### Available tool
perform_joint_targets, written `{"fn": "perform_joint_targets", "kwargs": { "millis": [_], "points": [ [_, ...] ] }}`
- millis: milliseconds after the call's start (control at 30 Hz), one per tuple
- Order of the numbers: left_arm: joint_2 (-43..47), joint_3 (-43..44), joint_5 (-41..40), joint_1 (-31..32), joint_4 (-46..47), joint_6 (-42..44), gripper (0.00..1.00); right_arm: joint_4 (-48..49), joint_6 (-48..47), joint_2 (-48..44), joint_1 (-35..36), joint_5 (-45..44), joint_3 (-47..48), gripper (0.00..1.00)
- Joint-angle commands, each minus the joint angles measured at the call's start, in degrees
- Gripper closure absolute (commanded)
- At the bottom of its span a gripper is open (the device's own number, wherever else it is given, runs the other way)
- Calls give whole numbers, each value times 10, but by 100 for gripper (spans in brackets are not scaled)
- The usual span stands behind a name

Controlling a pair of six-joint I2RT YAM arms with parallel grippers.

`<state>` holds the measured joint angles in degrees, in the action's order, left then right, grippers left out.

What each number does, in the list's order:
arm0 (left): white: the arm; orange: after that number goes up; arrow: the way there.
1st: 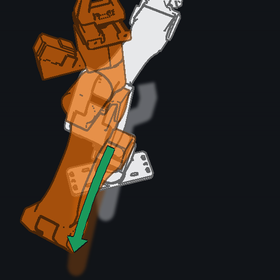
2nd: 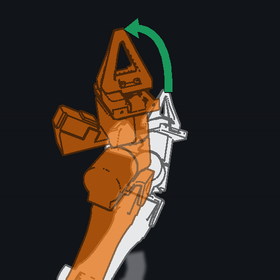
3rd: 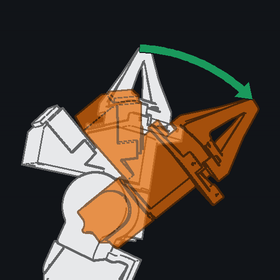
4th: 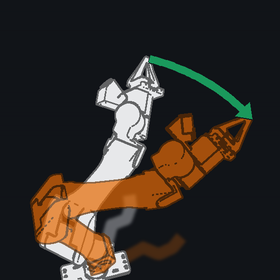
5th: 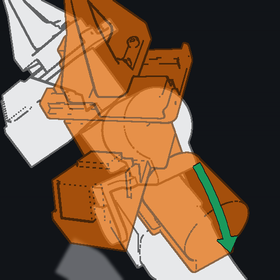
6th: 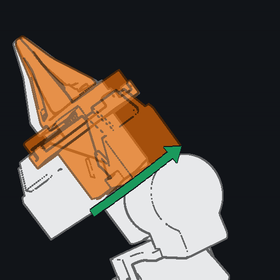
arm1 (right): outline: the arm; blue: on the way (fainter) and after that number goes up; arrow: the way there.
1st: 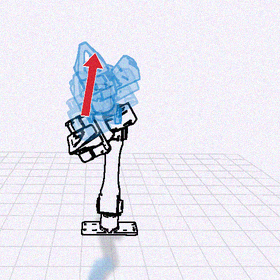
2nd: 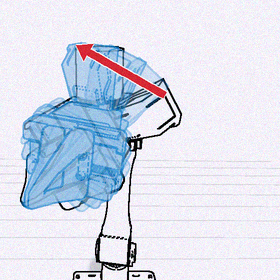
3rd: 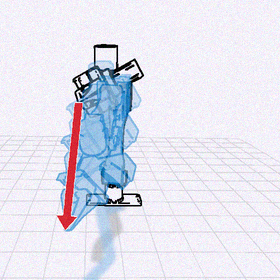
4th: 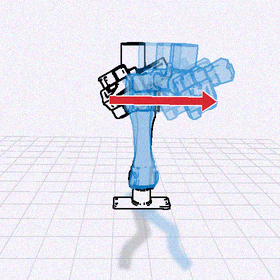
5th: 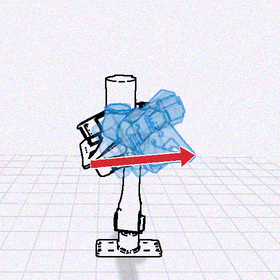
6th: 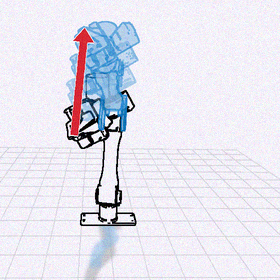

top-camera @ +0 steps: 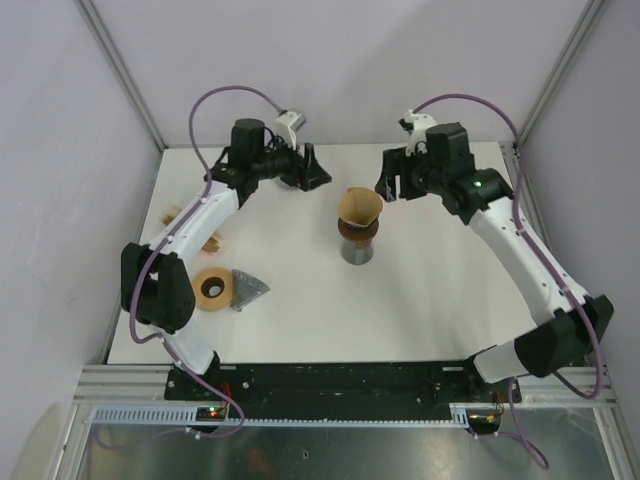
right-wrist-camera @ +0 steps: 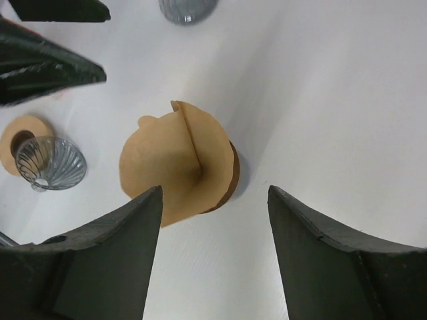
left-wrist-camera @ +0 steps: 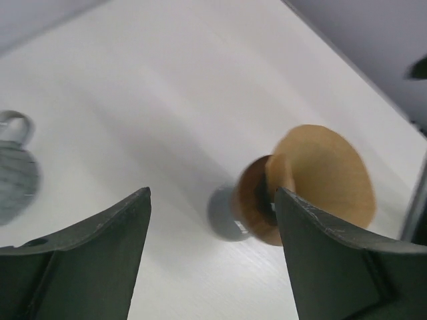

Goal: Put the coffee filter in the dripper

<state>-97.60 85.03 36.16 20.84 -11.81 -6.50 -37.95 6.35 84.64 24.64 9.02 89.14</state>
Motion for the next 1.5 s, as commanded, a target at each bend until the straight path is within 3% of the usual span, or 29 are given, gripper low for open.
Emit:
{"fn": "perform_joint_targets", "kwargs": {
  "millis": [0, 200, 500, 967, 1467],
  "points": [
    [17, 43, -23, -28, 1, 77, 21, 8, -9, -83, -17, -14, -2, 30],
    [-46, 105, -84, -32, -98, 288, 10, 8, -26, -154, -42, -28, -58, 24],
    [-167, 207, -201, -33, -167, 458, 1, 10, -40, -203, -72, -33, -129, 2],
    [-339, 375, -279, -35, -235, 620, 0, 19, -53, -225, -76, -49, -183, 1],
    [-423, 445, -283, -37, -249, 615, 28, 18, -59, -231, -75, -62, -196, 1]
  ]
}}
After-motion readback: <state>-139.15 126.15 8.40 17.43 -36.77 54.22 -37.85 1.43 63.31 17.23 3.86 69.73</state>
